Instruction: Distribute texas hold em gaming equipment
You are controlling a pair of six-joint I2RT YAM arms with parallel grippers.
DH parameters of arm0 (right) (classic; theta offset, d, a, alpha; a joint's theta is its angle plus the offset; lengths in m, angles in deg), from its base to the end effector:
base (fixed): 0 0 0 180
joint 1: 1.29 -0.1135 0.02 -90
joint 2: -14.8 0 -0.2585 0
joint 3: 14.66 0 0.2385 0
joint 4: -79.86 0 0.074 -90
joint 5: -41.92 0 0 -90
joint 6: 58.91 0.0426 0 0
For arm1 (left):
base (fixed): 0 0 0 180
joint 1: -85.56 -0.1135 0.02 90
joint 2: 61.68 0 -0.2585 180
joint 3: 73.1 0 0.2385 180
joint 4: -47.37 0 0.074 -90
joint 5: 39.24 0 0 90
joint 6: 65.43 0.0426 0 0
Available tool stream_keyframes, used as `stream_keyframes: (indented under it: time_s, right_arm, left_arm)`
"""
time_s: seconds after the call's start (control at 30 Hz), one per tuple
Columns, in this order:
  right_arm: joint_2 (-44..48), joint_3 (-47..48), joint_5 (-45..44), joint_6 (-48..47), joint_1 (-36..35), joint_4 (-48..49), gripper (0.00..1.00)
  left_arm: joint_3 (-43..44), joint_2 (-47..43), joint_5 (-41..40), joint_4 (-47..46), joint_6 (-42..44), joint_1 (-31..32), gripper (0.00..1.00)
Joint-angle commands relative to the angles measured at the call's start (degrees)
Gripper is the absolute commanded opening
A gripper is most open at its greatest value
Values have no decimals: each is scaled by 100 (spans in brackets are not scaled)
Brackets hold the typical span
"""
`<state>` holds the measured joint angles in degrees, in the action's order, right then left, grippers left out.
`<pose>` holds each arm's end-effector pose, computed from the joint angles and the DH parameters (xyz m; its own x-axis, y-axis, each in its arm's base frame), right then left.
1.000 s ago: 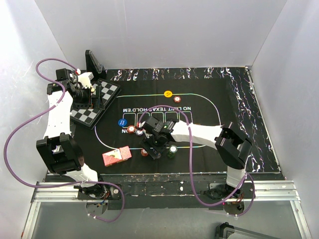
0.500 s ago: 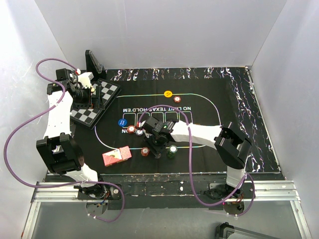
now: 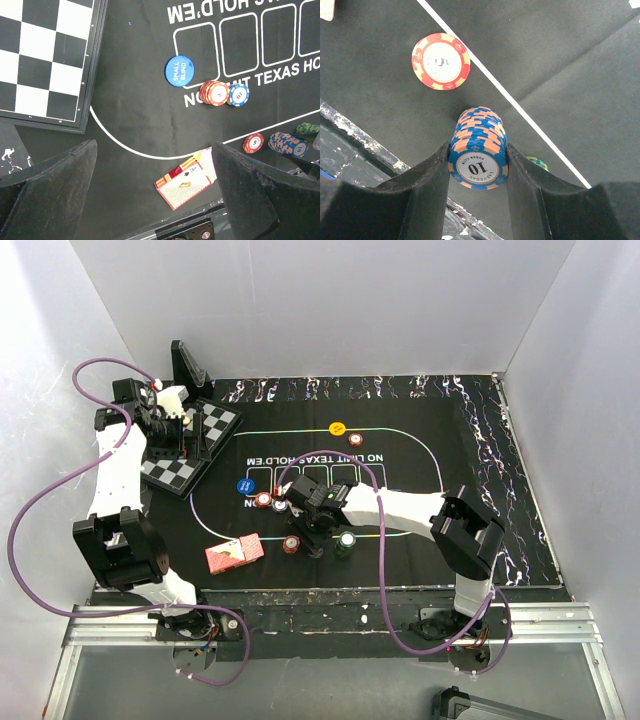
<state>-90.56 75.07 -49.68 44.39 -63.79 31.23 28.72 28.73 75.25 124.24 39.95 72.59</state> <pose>0.1713 0.3266 0.1935 -0.6075 -0.6689 -0.4284 -0.7617 0.6435 0.0754 0.2987 0.0507 0.3166 -0.8644 0.0486 -0.5005 0.1999 0.9465 -0.2534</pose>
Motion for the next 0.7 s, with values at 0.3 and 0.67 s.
stream_keyframes:
  time_s: [0.3,0.67]
  right_arm:
    - [596,588,-437,-179,-8,-328,1]
    - [666,1273,-332,-74,1326,-505,1]
  left_arm:
    - [-23,-287,135,-60,18,-21,100]
    - [-58,-270,152,-43,62,-30,100]
